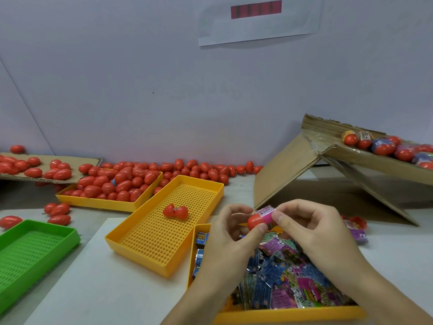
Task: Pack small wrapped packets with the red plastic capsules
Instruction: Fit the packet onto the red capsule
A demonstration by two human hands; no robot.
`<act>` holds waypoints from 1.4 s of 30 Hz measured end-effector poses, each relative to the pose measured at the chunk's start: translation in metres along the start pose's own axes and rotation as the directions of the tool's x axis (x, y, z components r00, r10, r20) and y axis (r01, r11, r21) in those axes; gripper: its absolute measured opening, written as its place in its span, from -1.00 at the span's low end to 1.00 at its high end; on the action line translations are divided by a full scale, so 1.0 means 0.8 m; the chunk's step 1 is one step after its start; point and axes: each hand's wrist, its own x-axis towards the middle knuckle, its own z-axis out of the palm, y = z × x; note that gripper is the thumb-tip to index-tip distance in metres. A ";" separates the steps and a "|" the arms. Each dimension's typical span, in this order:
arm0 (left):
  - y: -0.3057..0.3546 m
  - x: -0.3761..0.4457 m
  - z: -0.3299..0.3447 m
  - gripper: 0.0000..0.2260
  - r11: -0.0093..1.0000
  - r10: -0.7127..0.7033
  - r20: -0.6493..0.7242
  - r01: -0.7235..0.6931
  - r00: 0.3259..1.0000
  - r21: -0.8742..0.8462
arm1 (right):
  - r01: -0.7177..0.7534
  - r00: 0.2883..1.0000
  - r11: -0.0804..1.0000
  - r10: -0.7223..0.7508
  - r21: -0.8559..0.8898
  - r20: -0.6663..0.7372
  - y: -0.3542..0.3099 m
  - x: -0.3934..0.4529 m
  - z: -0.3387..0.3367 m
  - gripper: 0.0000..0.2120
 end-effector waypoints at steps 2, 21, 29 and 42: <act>-0.001 0.001 0.000 -0.78 1.000 -0.008 -0.022 0.008 1.000 -0.006 | -0.004 1.000 1.000 0.004 0.009 -0.001 0.001 0.001 -0.001 -0.81; 0.000 0.001 0.000 -0.79 1.000 0.004 -0.040 -0.002 0.999 0.031 | -0.001 0.999 1.000 0.001 0.011 -0.033 -0.002 0.001 -0.002 -0.81; 0.000 0.001 0.000 -0.78 0.999 -0.003 -0.039 0.004 0.999 0.035 | 0.015 1.000 1.000 -0.014 0.008 -0.013 0.000 0.001 -0.004 -0.83; 0.001 0.000 0.001 -0.78 1.000 -0.006 -0.038 0.007 0.999 0.020 | 0.008 1.000 1.000 -0.008 -0.021 0.023 -0.002 0.003 -0.007 -0.79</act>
